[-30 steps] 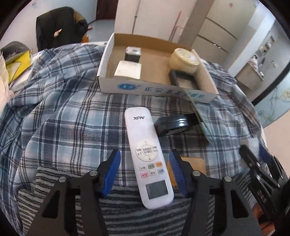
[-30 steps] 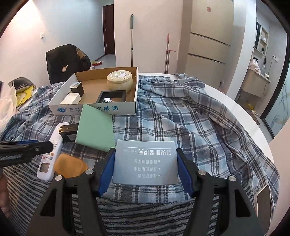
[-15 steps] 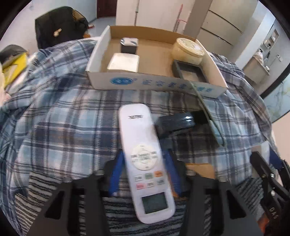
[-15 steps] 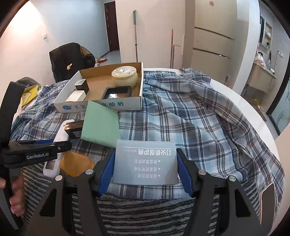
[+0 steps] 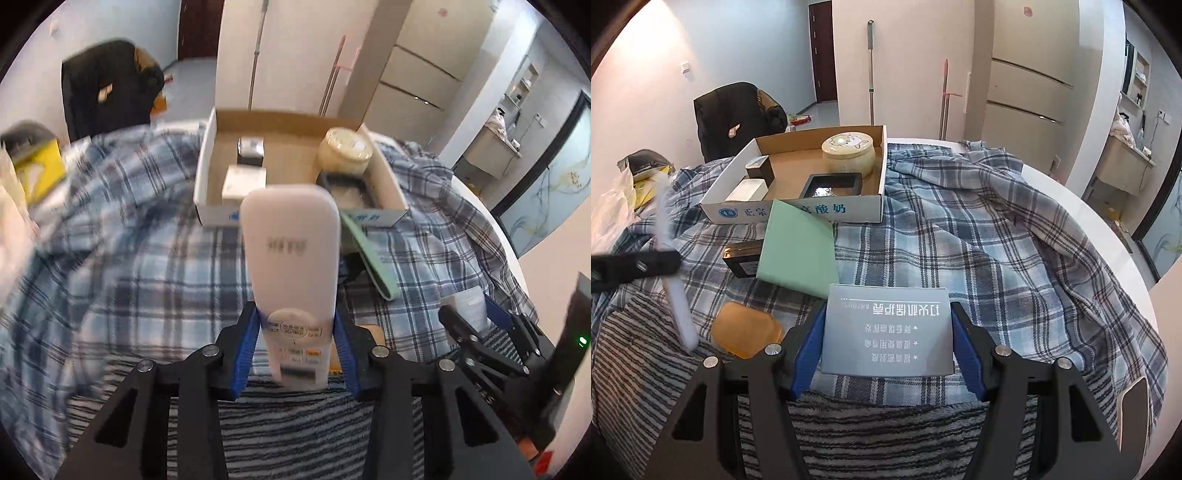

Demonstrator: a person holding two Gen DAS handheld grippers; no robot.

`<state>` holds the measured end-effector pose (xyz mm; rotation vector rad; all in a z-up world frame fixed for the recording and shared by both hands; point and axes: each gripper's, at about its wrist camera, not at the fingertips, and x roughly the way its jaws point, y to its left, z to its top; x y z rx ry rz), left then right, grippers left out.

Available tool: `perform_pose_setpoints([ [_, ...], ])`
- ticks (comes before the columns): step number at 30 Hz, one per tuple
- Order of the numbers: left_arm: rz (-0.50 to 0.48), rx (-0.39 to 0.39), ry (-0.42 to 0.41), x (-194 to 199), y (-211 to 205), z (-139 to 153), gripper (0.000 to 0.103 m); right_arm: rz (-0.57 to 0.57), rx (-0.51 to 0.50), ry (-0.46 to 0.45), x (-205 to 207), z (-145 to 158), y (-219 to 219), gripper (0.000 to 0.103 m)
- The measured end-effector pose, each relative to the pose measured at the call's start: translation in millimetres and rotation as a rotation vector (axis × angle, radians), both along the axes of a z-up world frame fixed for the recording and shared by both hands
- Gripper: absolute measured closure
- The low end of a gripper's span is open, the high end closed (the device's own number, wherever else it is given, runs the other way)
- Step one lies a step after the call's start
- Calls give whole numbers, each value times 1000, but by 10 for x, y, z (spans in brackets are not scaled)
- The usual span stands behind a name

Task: Organize rigid objects
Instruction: 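Lift the white remote with the left gripper and turn it upright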

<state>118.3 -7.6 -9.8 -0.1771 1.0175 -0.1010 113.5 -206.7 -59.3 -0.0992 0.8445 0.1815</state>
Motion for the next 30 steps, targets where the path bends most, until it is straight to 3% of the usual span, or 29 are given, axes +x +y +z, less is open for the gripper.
perform_pose_setpoints([
  [4,-62,20,18,-108,-61,148,64,6,7,5,-1,4,0,40],
  [8,-83,83,-22,-326,-98,246,66,14,-3,-2,-17,9,21,40],
  [13,-88,25,11,-597,-78,8,78,17,0,3,-19,4,27,40],
  [18,-92,-14,-14,-840,-54,-141,78,21,-7,5,-20,-9,48,40],
  [24,-115,62,-17,-1049,-103,-220,78,23,-18,19,-2,-46,65,40],
  [27,-119,79,-9,-1085,-100,-288,74,25,-16,18,-6,-42,61,40],
  [30,-113,62,-9,-1088,-73,-325,41,25,-22,20,-1,-50,65,40],
])
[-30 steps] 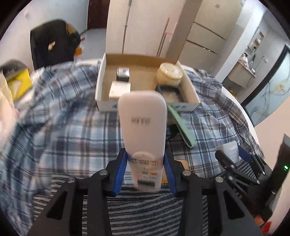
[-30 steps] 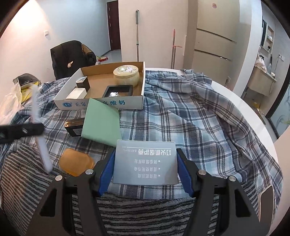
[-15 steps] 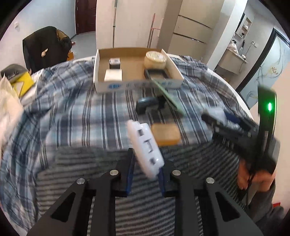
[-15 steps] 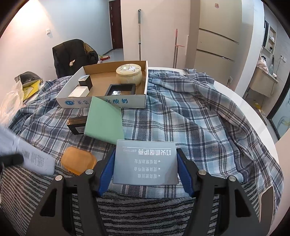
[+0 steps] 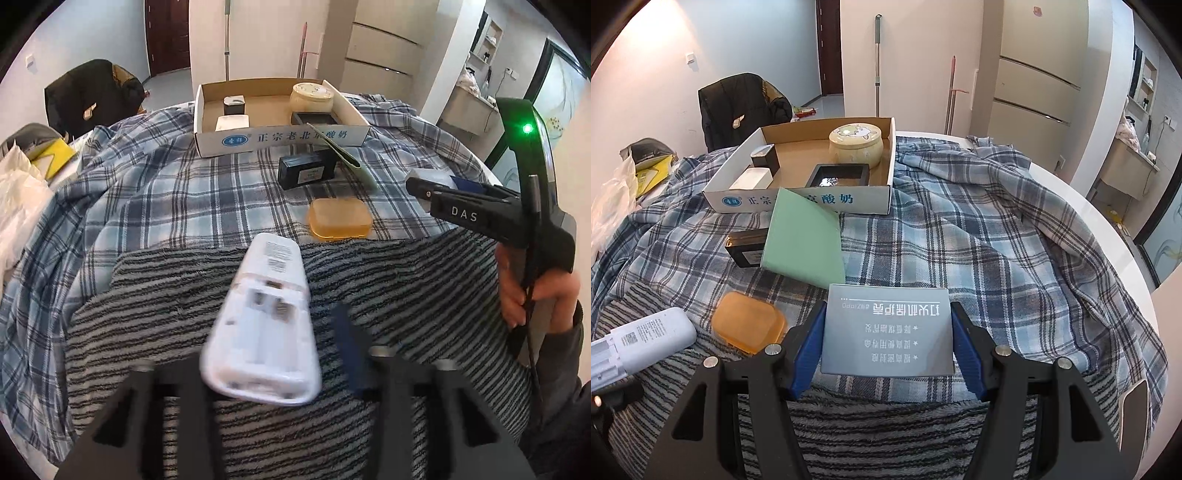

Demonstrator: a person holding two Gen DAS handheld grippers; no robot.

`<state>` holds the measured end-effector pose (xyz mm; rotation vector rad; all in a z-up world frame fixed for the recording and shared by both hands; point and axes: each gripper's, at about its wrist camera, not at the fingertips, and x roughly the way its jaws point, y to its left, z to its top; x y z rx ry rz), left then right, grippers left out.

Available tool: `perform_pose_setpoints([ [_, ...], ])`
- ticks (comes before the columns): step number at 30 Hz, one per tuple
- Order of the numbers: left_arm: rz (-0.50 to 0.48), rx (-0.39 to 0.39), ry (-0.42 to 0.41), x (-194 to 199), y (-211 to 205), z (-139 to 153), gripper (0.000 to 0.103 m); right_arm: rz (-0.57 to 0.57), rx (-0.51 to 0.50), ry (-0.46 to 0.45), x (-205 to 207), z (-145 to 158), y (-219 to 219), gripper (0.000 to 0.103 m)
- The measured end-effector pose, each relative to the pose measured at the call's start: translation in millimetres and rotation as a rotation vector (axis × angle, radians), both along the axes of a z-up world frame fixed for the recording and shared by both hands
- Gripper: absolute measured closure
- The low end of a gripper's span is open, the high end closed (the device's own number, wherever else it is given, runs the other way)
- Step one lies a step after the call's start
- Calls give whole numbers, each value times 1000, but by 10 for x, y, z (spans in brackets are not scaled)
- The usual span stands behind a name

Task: Organize rigid objects
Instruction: 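Lift the white remote with the left gripper and turn it upright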

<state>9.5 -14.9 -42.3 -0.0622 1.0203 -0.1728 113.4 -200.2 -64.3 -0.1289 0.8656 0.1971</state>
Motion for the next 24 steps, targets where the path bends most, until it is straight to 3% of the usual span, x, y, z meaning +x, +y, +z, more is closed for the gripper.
perform_pose_setpoints([
  [1,7,9,-12,-16,2,4,27,0,1,4,6,-7,-1,40],
  [2,14,31,-20,-28,2,8,24,0,2,8,12,-12,-4,40],
  [10,16,173,-76,-209,137,25,24,9,-2,-5,-21,10,26,40],
  [13,-38,195,-111,-125,114,72,24,17,-8,1,-16,-13,48,40],
  [16,-106,121,-91,60,62,59,24,10,-10,15,6,-44,33,40],
  [20,-78,32,45,390,166,-168,53,-6,-29,-4,-4,-32,25,40],
  [22,-50,-53,91,485,284,-261,54,9,-16,-4,-18,-11,28,40],
  [24,-62,-41,87,477,280,-266,58,20,-20,-8,-35,-3,49,40],
])
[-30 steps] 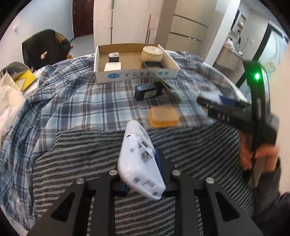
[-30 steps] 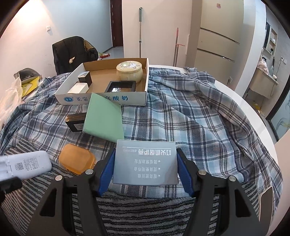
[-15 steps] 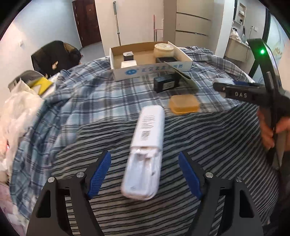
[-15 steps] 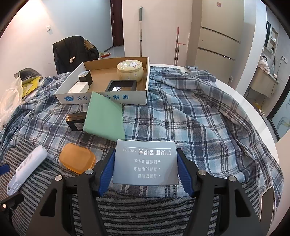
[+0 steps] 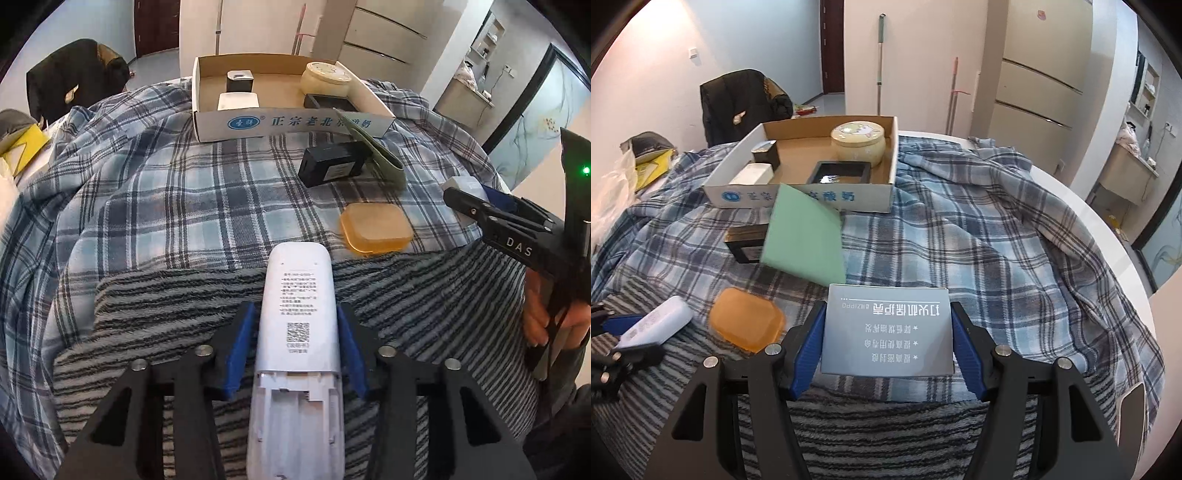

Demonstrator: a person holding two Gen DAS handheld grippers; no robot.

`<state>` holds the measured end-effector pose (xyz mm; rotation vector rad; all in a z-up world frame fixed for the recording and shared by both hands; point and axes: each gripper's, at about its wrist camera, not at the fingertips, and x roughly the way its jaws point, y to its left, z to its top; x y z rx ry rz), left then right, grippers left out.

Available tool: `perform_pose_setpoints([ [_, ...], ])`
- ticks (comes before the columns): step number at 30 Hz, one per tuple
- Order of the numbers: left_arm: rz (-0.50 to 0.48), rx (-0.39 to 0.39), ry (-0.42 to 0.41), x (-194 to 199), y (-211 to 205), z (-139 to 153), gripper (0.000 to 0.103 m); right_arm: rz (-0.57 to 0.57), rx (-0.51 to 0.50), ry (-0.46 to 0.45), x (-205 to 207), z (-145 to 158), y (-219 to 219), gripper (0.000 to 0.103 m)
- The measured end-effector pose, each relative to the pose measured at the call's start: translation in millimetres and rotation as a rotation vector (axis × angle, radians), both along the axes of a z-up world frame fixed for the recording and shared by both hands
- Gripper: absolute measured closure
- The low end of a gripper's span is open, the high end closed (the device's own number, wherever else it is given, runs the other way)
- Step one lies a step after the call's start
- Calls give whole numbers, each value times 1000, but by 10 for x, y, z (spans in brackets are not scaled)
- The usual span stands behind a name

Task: Organize rigid objects
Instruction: 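Lift the white remote with the left gripper and turn it upright, then carry the remote and grey card over the box and release them inside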

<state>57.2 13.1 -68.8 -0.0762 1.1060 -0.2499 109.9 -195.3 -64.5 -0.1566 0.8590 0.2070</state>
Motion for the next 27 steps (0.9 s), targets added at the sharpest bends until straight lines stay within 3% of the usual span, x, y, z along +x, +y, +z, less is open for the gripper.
perform_pose_setpoints([
  [5,-1,52,-19,-55,-86,78,61,16,-15,-14,-29,12,41,40],
  [16,31,114,-179,-9,-139,676,61,-31,31,-44,-21,95,-66,40],
  [23,75,86,-269,336,-192,970,61,-26,83,-26,72,480,-145,40],
  [27,137,13,-341,622,-183,1229,61,-43,68,-73,263,831,-108,40],
])
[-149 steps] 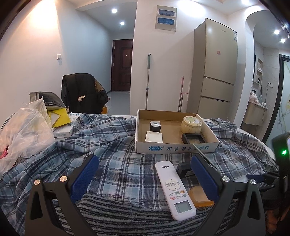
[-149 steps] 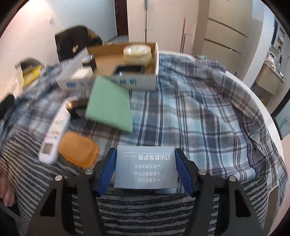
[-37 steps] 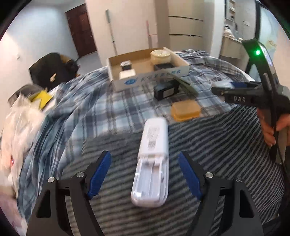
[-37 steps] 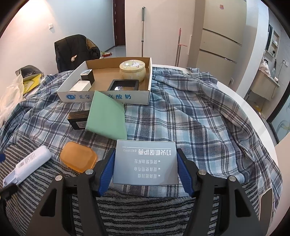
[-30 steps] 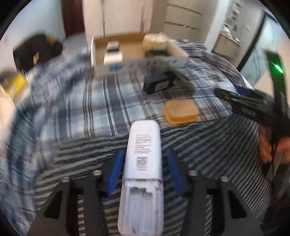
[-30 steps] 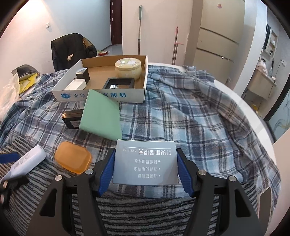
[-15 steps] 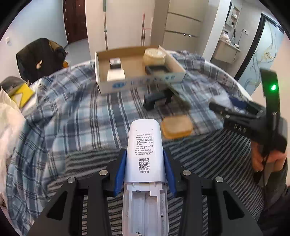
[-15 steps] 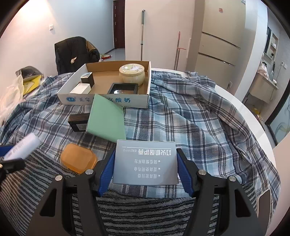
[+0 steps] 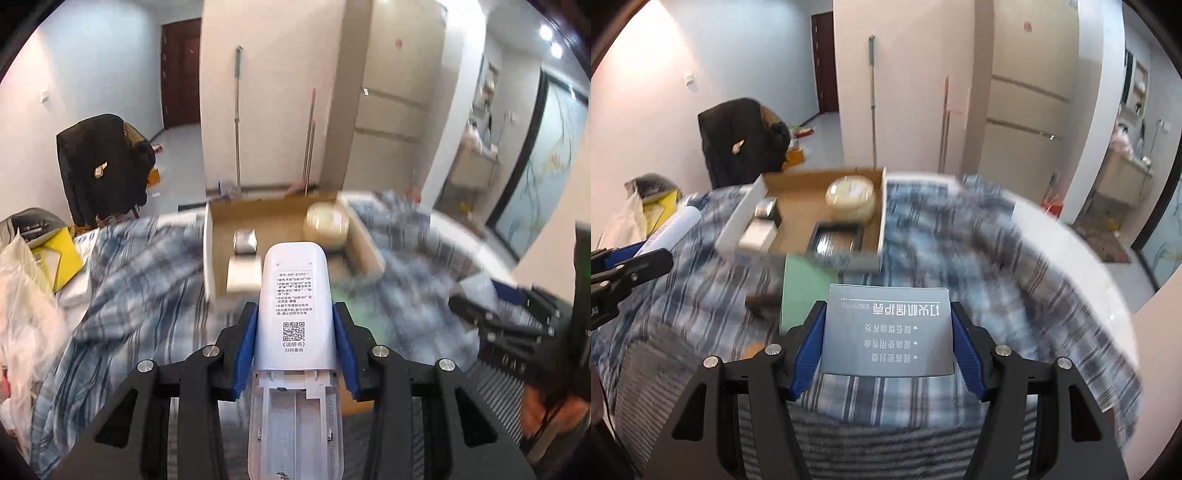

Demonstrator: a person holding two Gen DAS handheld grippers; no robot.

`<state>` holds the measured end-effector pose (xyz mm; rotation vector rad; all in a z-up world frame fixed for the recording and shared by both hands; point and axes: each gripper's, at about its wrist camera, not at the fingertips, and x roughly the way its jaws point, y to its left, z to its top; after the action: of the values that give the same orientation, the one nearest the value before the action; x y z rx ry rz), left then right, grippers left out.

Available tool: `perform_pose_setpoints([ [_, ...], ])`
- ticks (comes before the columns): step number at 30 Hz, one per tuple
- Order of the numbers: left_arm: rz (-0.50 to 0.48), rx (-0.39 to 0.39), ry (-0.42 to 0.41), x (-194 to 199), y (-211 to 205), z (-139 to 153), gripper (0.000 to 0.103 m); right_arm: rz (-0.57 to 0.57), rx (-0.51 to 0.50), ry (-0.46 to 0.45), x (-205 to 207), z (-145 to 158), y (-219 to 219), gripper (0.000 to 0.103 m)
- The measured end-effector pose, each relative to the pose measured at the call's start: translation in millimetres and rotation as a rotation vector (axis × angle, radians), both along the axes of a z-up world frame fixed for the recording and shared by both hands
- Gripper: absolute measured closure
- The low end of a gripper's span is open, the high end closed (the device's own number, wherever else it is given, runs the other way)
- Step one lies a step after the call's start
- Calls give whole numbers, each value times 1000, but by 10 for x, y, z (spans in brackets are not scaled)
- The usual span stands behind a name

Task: Organize rigid objects
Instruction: 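Carry the remote and grey card over the box and release them inside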

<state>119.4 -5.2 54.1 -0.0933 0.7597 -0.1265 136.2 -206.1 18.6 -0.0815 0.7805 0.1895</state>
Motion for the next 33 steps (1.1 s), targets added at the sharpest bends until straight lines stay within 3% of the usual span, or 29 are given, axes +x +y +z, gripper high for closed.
perform_pose_setpoints([
  [6,119,-41,-83,584,13,289,61,-72,90,-84,621,548,159,40],
  [8,145,-49,-93,749,10,316,61,-102,65,-124,847,629,262,40],
  [11,161,-74,-82,1019,69,284,61,-184,30,-159,1063,544,335,40],
  [15,174,-84,-53,1323,122,91,61,-149,115,-65,1298,209,297,40],
  [18,230,-79,-40,1488,97,-127,61,-156,80,-11,1431,-46,255,40],
  [24,190,-135,46,1802,27,-754,61,-189,50,3,1513,-168,114,40],
  [29,163,-62,39,1835,-92,-997,61,-174,70,49,1564,-202,70,40],
  [33,158,-78,65,1878,-125,-1048,61,-172,30,60,1581,-286,120,40],
])
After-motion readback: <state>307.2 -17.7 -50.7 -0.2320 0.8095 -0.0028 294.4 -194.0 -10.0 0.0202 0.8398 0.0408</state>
